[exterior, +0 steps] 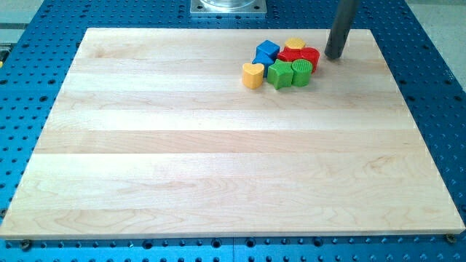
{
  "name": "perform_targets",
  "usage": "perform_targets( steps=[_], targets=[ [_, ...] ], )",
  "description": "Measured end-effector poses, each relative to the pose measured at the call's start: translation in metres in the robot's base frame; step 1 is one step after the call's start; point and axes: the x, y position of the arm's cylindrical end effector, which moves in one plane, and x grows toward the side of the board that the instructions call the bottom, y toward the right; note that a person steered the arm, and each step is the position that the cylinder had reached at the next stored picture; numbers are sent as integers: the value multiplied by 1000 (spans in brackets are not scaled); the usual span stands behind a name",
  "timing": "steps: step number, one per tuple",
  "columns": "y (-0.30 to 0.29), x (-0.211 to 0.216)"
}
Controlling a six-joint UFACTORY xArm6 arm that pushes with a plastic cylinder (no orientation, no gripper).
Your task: Place the blue blocks and hexagon in a diagonal line
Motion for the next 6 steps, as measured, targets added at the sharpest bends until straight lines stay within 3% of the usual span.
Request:
perform_targets(
  steps=[4,6],
  targets=[
    [6,16],
    [-40,-7]
  ],
)
